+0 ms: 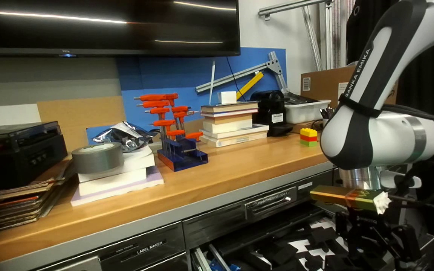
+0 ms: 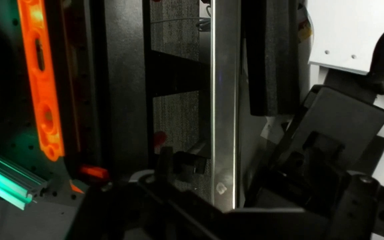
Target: Put the three black objects in the open drawer and close it
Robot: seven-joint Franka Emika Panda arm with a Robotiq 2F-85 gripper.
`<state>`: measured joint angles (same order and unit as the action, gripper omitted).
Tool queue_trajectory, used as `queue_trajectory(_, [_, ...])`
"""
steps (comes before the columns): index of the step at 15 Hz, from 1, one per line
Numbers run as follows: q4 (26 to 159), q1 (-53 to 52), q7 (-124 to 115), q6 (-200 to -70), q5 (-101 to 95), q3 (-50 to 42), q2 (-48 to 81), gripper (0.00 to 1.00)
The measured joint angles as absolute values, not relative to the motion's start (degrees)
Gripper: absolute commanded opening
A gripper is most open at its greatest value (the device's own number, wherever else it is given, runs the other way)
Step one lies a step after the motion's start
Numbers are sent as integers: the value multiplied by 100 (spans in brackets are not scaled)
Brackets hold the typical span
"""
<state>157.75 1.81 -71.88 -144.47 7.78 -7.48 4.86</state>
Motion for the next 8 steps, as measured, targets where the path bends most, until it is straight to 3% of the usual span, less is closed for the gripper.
queue_trajectory(8, [15782,180,-7454,-15159,1060,-641,753,100])
